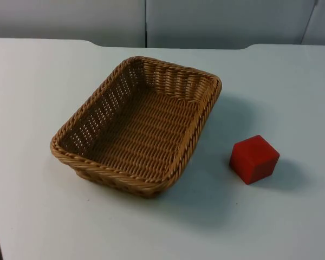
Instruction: Pick up the basket with the left hand and place the cube into the basket with the right hand.
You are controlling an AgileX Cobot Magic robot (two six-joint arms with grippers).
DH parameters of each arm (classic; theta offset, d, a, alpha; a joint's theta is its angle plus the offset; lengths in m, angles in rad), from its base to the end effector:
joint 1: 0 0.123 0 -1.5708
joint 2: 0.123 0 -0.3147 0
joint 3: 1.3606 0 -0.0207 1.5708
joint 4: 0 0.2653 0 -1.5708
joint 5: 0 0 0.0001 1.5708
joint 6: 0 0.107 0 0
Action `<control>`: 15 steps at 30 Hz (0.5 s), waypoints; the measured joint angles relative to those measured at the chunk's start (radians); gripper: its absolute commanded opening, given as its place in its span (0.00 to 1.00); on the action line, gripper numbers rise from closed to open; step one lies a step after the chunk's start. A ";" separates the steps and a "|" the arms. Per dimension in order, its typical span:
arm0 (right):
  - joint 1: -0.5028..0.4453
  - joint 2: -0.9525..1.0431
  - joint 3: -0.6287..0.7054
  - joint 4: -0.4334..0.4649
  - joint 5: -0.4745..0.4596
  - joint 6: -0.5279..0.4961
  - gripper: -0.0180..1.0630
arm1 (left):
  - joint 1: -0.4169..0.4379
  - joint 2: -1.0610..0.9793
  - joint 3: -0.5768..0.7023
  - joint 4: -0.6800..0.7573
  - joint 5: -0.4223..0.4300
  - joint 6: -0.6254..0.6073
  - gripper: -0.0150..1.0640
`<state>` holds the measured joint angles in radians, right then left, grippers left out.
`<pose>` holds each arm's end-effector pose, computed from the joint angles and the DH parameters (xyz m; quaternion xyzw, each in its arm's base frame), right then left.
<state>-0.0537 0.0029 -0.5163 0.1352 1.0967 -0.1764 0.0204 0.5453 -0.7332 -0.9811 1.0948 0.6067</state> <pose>-0.0108 0.0134 0.2792 -0.0568 0.8552 0.0083 0.5151 0.0658 -0.0778 0.3724 0.1919 0.7992 -0.3461 0.4523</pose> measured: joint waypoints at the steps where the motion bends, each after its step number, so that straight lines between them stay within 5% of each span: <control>1: 0.000 0.000 0.000 0.000 0.000 0.000 0.01 | 0.000 0.067 -0.013 -0.024 0.031 0.040 0.02; 9: 0.000 0.000 0.000 0.000 0.000 0.000 0.01 | 0.000 0.477 -0.018 -0.023 0.067 0.180 0.32; 11: 0.000 0.000 0.000 0.000 0.000 0.000 0.01 | 0.000 0.560 -0.018 -0.022 0.041 0.191 0.48; 15: 0.000 0.000 0.000 0.000 0.000 0.000 0.01 | 0.000 0.678 -0.018 -0.022 -0.058 0.208 0.54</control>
<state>-0.0537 0.0029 -0.5163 0.1352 1.0967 -0.1764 0.0204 1.2232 -0.7513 -1.0029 1.0372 0.8150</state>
